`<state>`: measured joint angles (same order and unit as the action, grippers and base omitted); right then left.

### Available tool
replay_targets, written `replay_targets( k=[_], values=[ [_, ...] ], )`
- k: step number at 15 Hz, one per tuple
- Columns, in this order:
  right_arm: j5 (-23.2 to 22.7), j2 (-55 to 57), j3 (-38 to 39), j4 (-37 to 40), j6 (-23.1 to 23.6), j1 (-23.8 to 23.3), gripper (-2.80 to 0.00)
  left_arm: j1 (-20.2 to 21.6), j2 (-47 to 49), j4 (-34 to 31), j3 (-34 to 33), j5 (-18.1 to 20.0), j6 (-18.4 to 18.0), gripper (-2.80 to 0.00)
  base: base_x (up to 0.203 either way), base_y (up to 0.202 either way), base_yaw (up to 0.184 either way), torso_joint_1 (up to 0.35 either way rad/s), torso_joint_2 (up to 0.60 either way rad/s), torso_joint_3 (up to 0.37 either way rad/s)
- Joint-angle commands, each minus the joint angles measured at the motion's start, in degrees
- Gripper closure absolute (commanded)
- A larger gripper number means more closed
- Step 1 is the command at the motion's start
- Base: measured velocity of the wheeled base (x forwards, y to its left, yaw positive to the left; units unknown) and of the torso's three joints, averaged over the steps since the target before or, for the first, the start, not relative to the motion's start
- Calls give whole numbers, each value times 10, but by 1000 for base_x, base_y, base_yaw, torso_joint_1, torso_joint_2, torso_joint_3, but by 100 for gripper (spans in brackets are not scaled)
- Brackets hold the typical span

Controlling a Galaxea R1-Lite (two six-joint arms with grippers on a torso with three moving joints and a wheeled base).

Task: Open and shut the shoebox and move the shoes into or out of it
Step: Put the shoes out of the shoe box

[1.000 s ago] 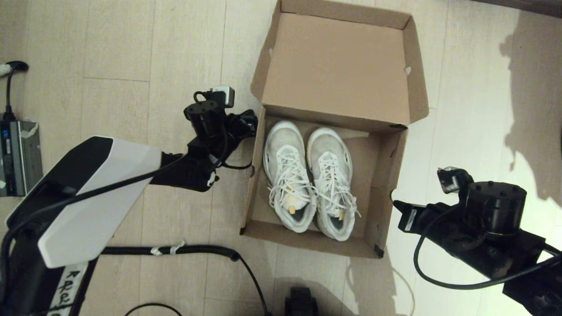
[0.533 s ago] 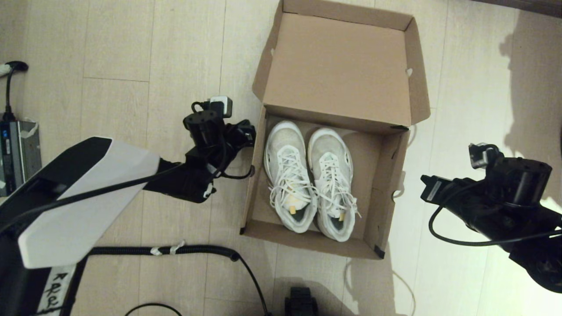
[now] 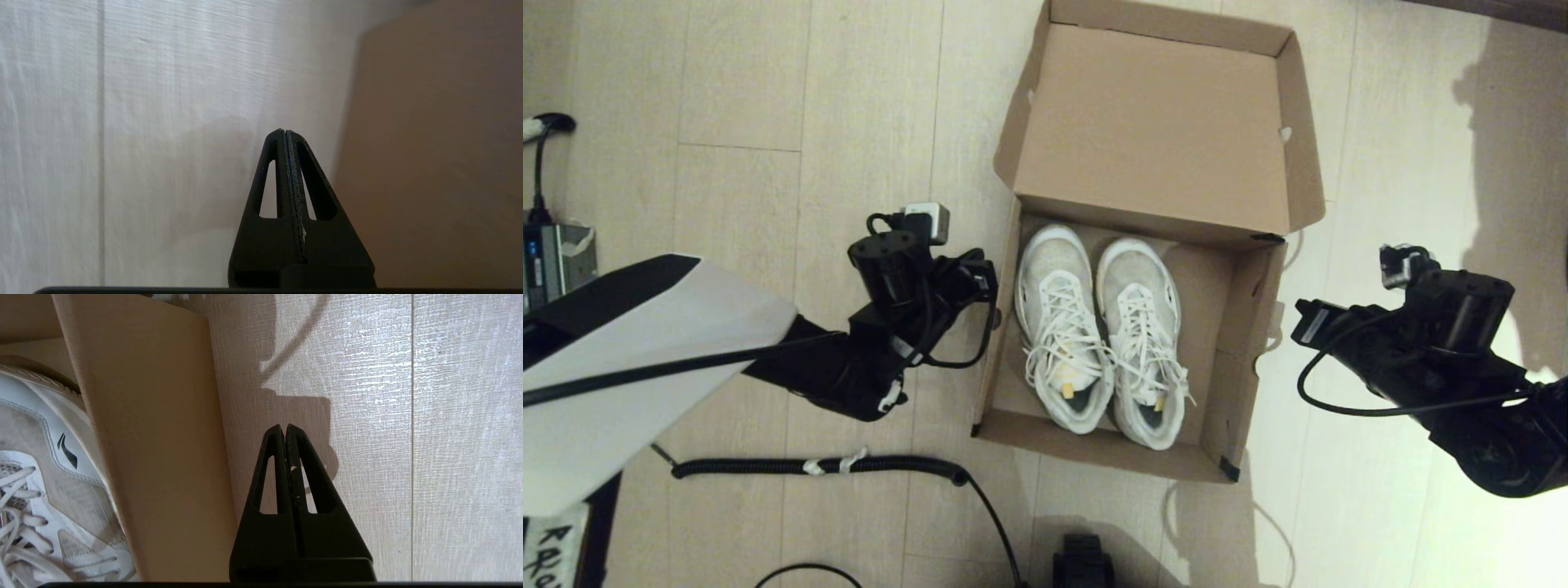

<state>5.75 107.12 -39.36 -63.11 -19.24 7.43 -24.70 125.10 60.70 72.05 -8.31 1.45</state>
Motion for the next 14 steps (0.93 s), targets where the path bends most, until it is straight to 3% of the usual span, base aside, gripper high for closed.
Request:
replay_targets(
  k=[1,6,10,14],
  values=[
    [0,12,-6,-4,-2,-3,0,-16,-13,10,-25,0,0,0,0,0,0,0,0,0],
    [-1,65,-47,-70,-2,-5,0,-46,-12,43,-66,-9,0,0,0,0,0,0,0,0],
    [-1,96,-105,-77,-1,-5,0,-41,-17,54,-80,-11,0,0,0,0,0,0,0,0],
    [0,99,-125,-77,1,-11,0,-8,-17,53,-65,-11,-1,0,0,0,0,0,0,0]
  ],
)
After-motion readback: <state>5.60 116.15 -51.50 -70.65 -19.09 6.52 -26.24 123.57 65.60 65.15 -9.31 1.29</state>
